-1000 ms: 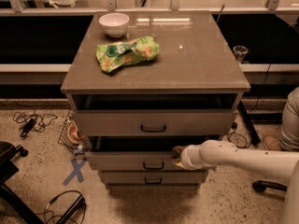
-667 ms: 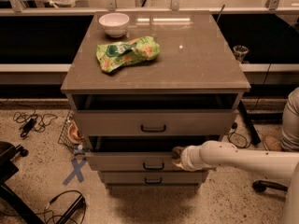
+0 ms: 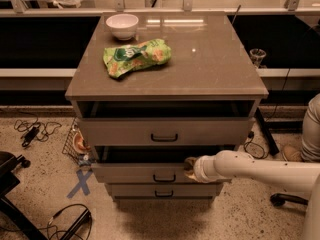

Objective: Open middle drawer

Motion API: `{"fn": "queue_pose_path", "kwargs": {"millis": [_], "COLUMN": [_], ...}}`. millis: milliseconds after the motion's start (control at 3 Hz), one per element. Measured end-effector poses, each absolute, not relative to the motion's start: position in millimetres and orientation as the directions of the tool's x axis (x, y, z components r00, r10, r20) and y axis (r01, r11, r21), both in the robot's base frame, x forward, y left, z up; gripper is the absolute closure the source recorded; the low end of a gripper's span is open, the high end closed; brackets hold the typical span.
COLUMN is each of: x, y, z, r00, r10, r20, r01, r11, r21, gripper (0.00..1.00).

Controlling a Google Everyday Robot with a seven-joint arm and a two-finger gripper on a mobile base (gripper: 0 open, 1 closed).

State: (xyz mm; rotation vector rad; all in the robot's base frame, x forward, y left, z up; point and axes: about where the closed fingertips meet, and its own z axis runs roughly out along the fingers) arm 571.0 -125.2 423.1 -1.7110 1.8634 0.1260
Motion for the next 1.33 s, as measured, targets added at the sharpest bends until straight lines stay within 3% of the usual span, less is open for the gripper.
{"fn": "queue_pose_path", "kwargs": {"millis": [667,1000,1333], "x": [570.9,570.9,570.8], "y": [-125.2,-125.2,-125.1], "z": [423.7,423.6,423.5], "r00": [0.010,0.010,0.010], "r10": [-0.876,-0.876,-0.876], "r20": [-0.482,-0.482,-0.482], "r01": [-0.933,-0.933,-0.933], "r11": [0.165,0.165,0.165], "r21": [-0.320,-0.320,-0.319], "gripper": [1.00,0.83,0.52]}}
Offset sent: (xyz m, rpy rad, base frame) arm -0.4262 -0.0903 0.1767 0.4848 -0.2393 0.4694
